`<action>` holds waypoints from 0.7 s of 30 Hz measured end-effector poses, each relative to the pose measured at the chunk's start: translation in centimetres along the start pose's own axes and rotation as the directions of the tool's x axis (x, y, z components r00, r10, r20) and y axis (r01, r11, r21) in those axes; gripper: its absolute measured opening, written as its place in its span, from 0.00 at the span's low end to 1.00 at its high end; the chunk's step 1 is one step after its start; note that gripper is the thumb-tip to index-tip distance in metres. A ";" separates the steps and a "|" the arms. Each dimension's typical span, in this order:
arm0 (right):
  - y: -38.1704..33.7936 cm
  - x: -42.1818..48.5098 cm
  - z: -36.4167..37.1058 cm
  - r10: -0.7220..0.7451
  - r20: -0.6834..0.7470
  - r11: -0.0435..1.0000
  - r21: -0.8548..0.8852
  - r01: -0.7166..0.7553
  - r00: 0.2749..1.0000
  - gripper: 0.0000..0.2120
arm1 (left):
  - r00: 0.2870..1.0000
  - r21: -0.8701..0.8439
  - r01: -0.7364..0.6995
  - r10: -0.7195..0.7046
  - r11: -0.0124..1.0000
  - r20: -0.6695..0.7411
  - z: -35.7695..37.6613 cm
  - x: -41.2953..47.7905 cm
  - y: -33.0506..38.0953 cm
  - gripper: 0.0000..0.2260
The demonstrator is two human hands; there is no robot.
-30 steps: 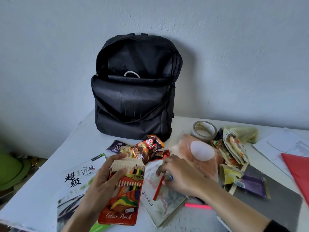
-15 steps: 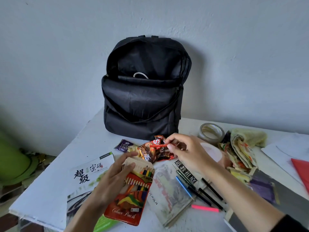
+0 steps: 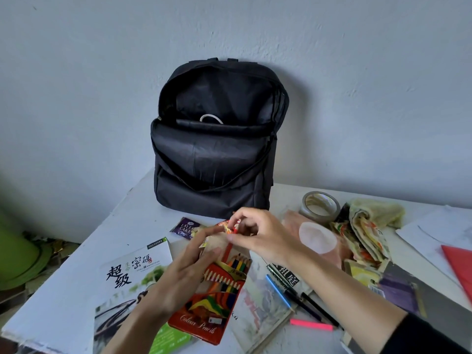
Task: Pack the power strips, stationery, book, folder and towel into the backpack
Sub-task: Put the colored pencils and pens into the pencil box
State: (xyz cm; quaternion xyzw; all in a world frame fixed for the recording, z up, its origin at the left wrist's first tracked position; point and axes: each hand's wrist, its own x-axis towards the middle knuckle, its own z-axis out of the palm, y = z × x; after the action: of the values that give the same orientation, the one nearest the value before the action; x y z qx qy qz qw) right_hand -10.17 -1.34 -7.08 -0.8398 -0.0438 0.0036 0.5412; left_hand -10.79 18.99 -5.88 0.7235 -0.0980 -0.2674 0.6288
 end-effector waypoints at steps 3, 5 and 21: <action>0.3 0.2 0.4 -0.005 0.026 0.999 0.035 0.004 1.000 0.10 | 1.000 0.034 -0.011 0.010 0.999 0.026 0.3 0.3 0.3 0.14; 0.5 0.1 0.4 -0.019 0.026 0.999 0.048 0.017 0.999 0.11 | 0.999 0.051 -0.009 0.007 0.999 0.037 0.3 0.5 0.5 0.14; 1.4 -1.8 -1.0 -0.055 -0.056 0.998 -0.015 0.054 0.997 0.05 | 1.000 0.047 0.001 0.001 0.999 -0.030 0.8 1.3 -0.6 0.13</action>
State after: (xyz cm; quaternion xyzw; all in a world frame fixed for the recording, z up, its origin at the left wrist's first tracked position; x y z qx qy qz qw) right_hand -11.78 -2.93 -8.00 -0.8416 -0.0517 -0.0350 0.5364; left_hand -10.21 17.81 -6.85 0.7421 -0.0948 -0.2540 0.6130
